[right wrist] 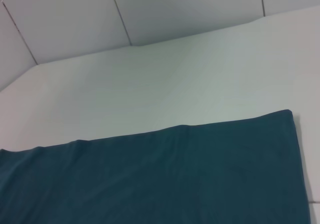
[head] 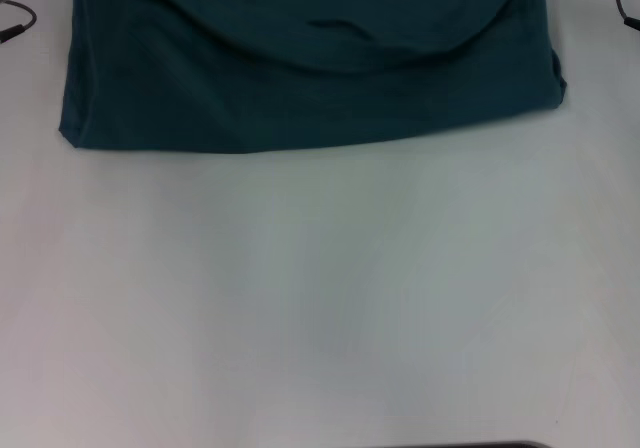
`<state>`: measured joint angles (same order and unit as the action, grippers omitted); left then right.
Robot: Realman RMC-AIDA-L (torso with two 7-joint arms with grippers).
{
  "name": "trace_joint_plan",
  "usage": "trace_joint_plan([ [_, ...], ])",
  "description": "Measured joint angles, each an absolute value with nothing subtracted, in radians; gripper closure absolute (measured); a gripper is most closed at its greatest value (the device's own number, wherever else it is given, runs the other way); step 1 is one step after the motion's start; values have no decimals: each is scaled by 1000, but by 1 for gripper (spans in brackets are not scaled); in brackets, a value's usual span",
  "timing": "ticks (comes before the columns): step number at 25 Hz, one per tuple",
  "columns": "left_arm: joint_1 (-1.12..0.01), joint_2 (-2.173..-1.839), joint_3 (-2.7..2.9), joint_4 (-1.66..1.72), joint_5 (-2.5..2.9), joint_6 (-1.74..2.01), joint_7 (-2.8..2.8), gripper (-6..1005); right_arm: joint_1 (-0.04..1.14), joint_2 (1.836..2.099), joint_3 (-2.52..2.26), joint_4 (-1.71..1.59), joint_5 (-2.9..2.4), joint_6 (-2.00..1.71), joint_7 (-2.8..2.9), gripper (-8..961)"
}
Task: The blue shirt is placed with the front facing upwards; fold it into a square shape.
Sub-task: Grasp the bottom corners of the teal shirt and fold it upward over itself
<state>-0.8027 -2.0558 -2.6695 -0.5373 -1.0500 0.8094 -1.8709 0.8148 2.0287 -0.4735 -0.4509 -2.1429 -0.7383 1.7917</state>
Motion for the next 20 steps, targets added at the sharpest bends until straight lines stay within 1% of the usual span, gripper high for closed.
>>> trace_joint_plan([
  [4,-794,-2061,-2665,-536,-1065,809,-1869,985,814,2031,-477,-439,-2143,-731,1787,922],
  [12,-777,-2082,-2664,-534,-1070,810,-1849,985,814,2041,-477,-423,-2143,-715,1772,922],
  [20,-774,-2085,-2663,-534,-1070,820,-1842,984,814,2046,-477,-412,-2143,-710,1762,921],
])
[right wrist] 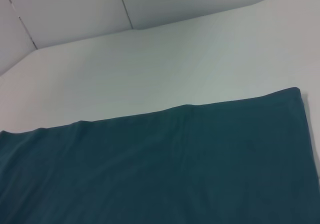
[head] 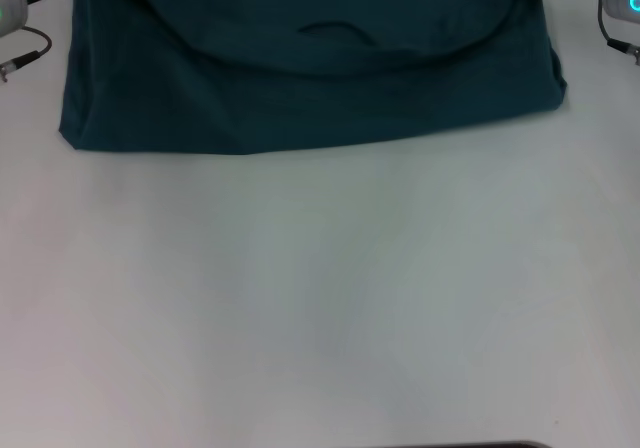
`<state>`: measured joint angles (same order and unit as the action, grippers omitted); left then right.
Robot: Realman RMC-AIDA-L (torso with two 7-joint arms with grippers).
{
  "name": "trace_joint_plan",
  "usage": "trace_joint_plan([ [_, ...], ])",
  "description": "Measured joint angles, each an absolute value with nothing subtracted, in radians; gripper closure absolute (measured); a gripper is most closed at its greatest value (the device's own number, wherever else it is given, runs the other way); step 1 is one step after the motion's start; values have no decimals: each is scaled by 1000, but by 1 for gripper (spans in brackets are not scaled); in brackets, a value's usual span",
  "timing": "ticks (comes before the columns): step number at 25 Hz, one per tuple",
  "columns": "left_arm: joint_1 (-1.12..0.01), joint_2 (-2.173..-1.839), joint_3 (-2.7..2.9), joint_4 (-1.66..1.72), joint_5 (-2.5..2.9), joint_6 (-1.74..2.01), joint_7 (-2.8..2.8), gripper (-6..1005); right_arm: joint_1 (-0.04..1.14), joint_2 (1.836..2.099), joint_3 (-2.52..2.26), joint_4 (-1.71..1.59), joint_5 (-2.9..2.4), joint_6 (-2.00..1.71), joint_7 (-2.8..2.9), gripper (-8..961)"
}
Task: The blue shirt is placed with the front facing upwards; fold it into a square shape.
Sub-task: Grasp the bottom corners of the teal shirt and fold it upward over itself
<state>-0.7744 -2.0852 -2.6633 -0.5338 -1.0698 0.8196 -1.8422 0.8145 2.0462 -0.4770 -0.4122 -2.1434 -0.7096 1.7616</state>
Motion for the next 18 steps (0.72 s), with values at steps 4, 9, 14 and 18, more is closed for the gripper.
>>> trace_joint_plan([
  [4,-772,-2087,-2646,-534,-1069,835,-1844,984,814,2049,-477,-409,-2144,-709,1756,921],
  [9,-763,-2097,-2632,-542,-1069,840,-1849,952,810,2051,-488,-411,-2144,-713,1755,921],
  [14,-761,-2097,-2636,-544,-1069,845,-1855,789,803,2048,-539,-423,-2144,-719,1755,823],
  [18,-750,-2100,-2636,-567,-1069,847,-1873,607,799,2046,-542,-433,-2145,-721,1760,745],
])
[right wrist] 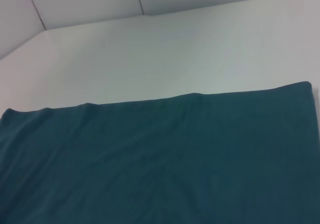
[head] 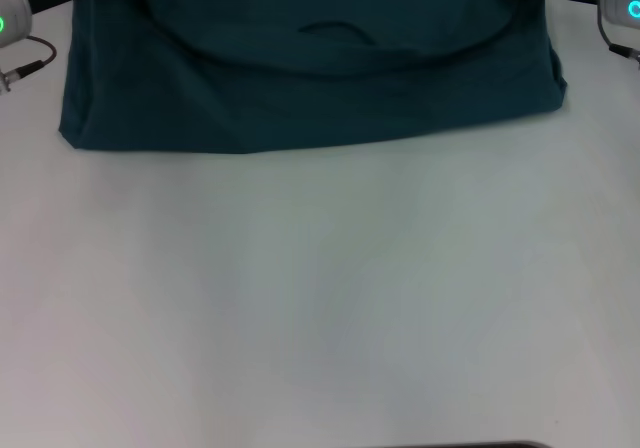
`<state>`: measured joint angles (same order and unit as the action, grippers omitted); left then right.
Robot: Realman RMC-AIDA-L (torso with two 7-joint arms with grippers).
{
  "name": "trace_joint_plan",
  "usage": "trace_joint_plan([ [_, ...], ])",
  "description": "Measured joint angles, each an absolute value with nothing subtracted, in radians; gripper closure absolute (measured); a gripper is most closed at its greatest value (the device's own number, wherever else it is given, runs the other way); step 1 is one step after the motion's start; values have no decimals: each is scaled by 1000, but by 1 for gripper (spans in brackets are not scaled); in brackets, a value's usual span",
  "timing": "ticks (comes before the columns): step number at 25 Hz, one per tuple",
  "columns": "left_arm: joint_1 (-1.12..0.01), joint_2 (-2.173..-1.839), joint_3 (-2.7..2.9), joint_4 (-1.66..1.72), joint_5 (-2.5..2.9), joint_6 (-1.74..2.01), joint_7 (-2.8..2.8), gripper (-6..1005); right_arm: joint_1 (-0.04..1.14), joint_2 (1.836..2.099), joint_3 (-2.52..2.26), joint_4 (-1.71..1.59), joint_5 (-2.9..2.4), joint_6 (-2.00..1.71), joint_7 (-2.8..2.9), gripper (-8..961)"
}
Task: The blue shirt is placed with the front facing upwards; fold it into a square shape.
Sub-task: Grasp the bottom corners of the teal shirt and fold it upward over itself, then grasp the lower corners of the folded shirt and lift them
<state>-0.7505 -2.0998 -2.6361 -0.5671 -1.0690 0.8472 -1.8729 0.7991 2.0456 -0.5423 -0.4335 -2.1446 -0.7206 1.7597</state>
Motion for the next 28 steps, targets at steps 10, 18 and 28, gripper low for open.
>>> trace_joint_plan([
  [10,-712,-2135,-2632,-682,-1069,902,-1910,371,752,2062,-544,-542,-2143,-807,1783,368],
  [18,-698,-2152,-2632,-736,-1069,966,-1924,123,702,2083,-545,-651,-2109,-886,1775,224],
  [28,-633,-2162,-2619,-808,-1107,1060,-1938,119,614,2083,-546,-741,-2064,-1010,1762,229],
])
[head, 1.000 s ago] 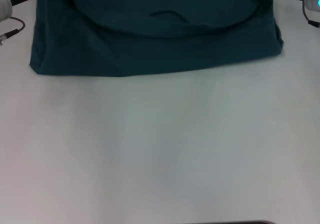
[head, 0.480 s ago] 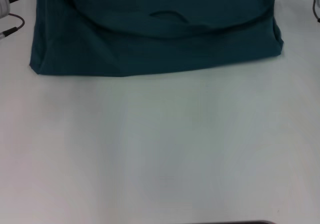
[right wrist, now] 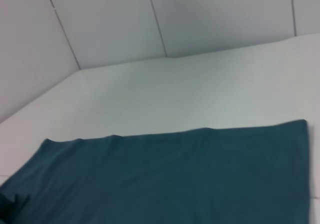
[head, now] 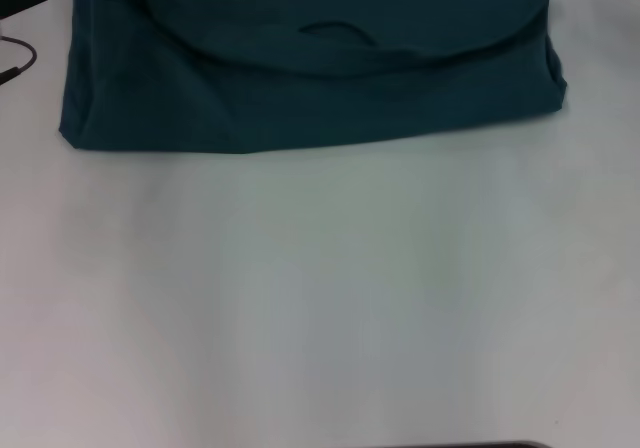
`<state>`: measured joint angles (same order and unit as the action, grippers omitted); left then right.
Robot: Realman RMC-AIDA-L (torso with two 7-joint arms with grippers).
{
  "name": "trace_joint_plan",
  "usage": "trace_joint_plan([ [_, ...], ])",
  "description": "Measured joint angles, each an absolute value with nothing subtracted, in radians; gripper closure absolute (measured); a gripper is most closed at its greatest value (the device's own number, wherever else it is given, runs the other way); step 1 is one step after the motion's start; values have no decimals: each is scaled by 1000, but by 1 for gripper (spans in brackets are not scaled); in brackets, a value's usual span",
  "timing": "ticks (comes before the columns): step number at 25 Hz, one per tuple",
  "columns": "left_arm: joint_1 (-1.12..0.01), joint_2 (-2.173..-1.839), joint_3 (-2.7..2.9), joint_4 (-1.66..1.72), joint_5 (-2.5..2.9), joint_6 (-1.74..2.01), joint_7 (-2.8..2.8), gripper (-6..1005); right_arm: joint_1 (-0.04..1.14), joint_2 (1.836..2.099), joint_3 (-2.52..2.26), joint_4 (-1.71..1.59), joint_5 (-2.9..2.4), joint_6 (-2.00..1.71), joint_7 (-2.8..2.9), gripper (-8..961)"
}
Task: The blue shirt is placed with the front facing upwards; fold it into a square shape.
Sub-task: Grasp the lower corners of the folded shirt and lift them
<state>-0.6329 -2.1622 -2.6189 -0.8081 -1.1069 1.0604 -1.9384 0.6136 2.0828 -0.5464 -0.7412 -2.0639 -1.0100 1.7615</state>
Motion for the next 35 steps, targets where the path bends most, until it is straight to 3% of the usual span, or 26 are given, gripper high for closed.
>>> trace_joint_plan([
  [6,-590,-2159,-2578,-853,-1119,1131,-1939,120,579,2065,-550,-754,-2100,-1049,1813,232],
  [16,-509,-2160,-2561,-873,-1118,1174,-1938,123,591,1989,-571,-742,-2307,-1192,2048,237],
  [27,-473,-2157,-2556,-875,-1113,1175,-1934,123,592,1974,-581,-662,-2345,-1220,2074,240],
  [35,-472,-2156,-2555,-875,-1112,1176,-1923,124,608,1992,-584,-635,-2349,-1182,2063,240],
])
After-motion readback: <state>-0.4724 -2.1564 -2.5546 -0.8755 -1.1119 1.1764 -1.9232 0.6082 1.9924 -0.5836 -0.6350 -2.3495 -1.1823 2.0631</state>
